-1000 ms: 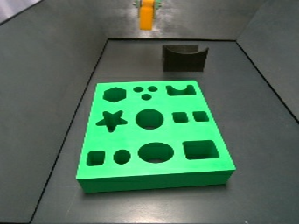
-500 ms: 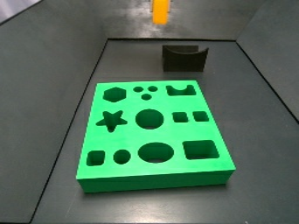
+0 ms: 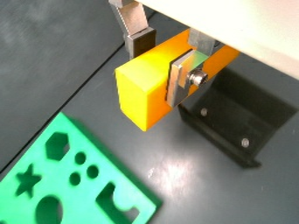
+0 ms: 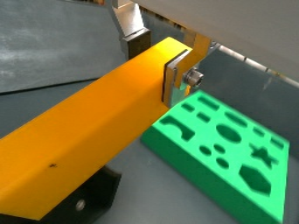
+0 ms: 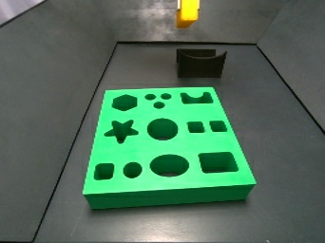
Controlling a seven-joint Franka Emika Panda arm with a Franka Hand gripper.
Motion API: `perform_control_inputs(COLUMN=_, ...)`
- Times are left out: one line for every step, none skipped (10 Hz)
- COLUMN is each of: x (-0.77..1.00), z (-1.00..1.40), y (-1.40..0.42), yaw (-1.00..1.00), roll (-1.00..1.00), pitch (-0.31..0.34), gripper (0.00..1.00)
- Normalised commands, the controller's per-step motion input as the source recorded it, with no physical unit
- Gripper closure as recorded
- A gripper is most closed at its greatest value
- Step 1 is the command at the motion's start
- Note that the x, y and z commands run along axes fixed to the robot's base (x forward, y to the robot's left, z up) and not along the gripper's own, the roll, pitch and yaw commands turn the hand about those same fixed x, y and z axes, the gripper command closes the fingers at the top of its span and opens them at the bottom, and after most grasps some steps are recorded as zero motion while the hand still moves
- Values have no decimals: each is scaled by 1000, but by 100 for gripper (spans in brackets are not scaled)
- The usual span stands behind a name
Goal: Pick up the rectangle object. Move up. Place the rectangle object on the fixture. Regrasp the rectangle object. Move to above the board. Insert the rectangle object.
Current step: Place the rectangle object on the fixture.
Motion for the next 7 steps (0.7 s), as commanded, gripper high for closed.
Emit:
perform_control_inputs(x=752, z=-13, y=31, yaw=-13, roll=-1000, pitch=82, gripper=100)
perform_control_inputs(x=650, z=-19, y=39, yaw=-31, roll=-1000, pitch=99, gripper=100)
perform_control_inputs(x=575, z=-19, y=42, yaw=-47, roll=-1000, pitch=114, gripper=100)
perform_control_inputs(x=480, z=-19, y=43, yaw=-77, roll=-1000, pitch=134, gripper=100)
perform_control_inputs(x=432, z=-23, y=43, yaw=-97, roll=-1000, pitch=146, gripper=100)
perform_control_inputs(x=344, z=-23, y=46, yaw=-128, roll=-832, pitch=140, gripper=100)
perform_control_inputs(x=260, z=-21, y=45, yaw=-147, roll=-597, pitch=118, gripper=100)
